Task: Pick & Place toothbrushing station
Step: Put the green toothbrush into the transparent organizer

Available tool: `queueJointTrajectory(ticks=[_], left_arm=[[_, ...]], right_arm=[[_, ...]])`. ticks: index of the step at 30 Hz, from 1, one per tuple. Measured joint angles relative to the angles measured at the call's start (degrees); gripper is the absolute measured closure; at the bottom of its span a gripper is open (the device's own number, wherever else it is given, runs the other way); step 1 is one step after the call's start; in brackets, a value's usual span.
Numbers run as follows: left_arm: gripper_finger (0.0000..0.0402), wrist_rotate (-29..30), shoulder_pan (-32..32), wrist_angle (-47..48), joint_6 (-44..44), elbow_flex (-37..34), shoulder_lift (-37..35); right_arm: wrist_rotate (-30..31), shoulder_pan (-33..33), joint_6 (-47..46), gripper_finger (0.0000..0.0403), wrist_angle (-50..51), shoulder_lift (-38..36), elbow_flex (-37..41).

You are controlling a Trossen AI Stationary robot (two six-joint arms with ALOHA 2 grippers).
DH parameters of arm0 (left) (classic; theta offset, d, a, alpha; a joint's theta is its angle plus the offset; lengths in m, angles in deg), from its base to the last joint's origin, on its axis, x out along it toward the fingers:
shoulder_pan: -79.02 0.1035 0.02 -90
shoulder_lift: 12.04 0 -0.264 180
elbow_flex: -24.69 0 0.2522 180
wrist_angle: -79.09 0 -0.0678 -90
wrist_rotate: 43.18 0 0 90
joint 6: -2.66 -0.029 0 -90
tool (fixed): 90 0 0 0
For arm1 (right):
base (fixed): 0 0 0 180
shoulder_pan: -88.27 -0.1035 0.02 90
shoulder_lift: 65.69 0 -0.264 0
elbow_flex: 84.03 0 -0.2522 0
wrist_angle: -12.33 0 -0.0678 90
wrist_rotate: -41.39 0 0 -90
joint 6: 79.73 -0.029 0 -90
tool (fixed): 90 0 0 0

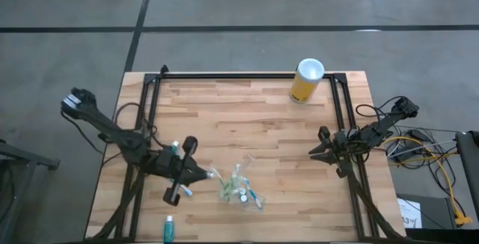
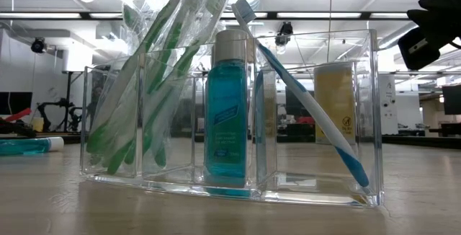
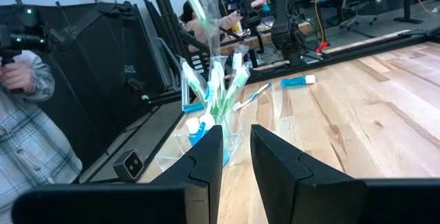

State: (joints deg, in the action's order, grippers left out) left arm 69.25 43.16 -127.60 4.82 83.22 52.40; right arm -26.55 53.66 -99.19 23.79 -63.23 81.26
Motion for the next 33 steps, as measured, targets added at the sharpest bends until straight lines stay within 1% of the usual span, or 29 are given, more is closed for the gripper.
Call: queueJointTrajectory(ticks=[6,10,27,33], left_arm=[[0.0396,-0.02,0.00,-6.47,0.54,-0.98,4.92],[0.0395,0.06,0.00,-6.55,1.32,-0.98,7.04],[0.0394,4.29,-0.04,-6.18,11.43,-0.98,15.53],[0.0394,5.63,-0.04,-6.25,13.60,-0.98,18.37]], right_arm=[[0.00,0.00,0.00,0.0327,0.00,0.00,0.00],[0.00,0.00,0.00,0.0327,0.00,0.00,0.00],[0.00,0.00,0.00,0.0327,0.00,0.00,0.00],[0.00,0.00,0.00,0.0327,0.00,0.00,0.00]])
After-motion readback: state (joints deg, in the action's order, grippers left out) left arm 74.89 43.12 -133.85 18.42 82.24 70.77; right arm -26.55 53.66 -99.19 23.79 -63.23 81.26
